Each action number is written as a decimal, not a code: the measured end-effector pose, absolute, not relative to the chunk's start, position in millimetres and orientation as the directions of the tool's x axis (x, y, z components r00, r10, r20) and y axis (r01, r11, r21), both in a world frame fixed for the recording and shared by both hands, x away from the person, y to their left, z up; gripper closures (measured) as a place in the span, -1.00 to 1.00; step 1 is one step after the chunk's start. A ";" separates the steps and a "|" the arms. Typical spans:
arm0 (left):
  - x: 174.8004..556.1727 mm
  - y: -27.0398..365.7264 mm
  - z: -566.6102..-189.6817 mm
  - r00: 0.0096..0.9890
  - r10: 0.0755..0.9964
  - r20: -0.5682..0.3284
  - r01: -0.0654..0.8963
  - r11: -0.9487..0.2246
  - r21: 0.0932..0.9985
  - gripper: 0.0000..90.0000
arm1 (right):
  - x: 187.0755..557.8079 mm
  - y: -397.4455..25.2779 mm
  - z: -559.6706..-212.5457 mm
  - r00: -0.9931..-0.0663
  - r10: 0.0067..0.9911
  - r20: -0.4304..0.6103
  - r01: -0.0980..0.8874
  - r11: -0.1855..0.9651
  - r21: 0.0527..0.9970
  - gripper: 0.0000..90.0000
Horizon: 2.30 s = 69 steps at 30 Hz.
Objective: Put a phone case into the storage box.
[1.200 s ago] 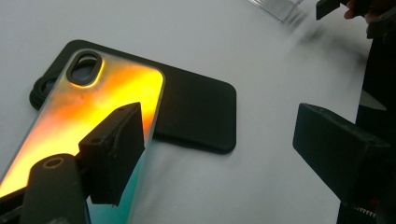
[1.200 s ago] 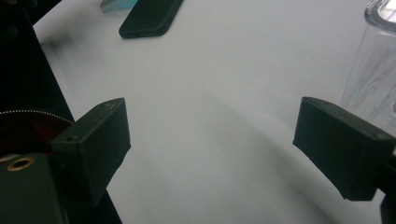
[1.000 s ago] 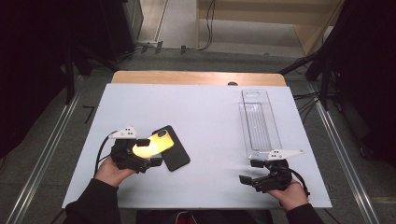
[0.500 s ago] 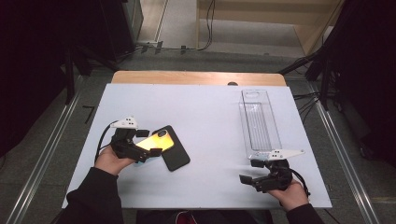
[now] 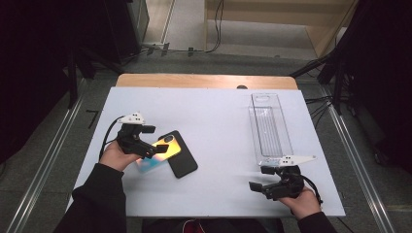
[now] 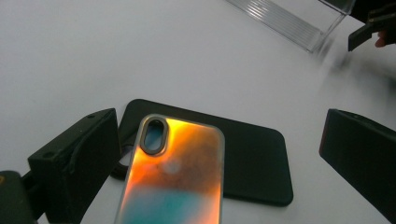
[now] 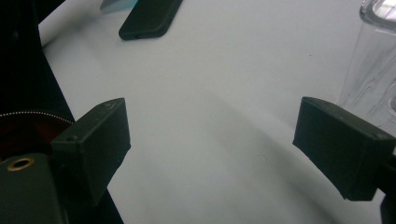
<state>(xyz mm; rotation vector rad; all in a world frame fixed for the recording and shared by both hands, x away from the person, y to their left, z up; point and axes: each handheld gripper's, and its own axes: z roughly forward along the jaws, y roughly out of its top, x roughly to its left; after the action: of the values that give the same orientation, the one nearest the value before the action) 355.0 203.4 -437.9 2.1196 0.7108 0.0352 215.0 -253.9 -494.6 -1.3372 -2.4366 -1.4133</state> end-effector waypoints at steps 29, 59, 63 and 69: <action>355.2 211.2 -470.2 0.837 0.510 -0.199 0.468 -0.476 0.745 -1.00 | 214.4 -254.2 -494.1 -0.629 0.660 0.410 0.682 0.216 0.698 -0.80; 352.8 213.0 -504.4 0.857 0.498 -0.131 0.442 -0.580 0.684 -0.99 | 213.3 -254.1 -494.0 -0.627 0.660 0.414 0.686 0.215 0.695 -0.80; 351.8 212.4 -504.8 0.848 0.520 -0.102 0.436 -0.574 0.693 -0.86 | 213.3 -254.1 -493.9 -0.627 0.660 0.413 0.686 0.217 0.694 -0.80; 348.9 210.6 -505.3 0.854 0.518 -0.048 0.404 -0.603 0.687 -0.77 | 213.4 -253.9 -494.2 -0.625 0.661 0.416 0.688 0.214 0.693 -0.80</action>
<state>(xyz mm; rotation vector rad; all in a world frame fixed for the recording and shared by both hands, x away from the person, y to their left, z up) 348.9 210.6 -505.3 2.2965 0.6651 0.2011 213.4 -253.9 -494.2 -1.3473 -2.4241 -1.4104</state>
